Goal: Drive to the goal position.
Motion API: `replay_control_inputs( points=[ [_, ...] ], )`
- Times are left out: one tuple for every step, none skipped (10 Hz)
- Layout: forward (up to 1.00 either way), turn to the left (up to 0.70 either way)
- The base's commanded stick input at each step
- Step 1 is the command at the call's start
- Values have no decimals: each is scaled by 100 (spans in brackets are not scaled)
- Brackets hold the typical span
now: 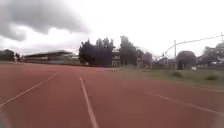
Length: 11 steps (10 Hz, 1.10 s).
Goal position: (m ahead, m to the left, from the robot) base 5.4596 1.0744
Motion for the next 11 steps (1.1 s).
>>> replay_control_inputs(
  points=[
    [70,0],
    [70,0],
    [70,0],
    [70,0],
    [70,0],
    [70,0],
    [70,0],
    [70,0],
    [70,0],
    [70,0],
    [70,0]
  ],
)
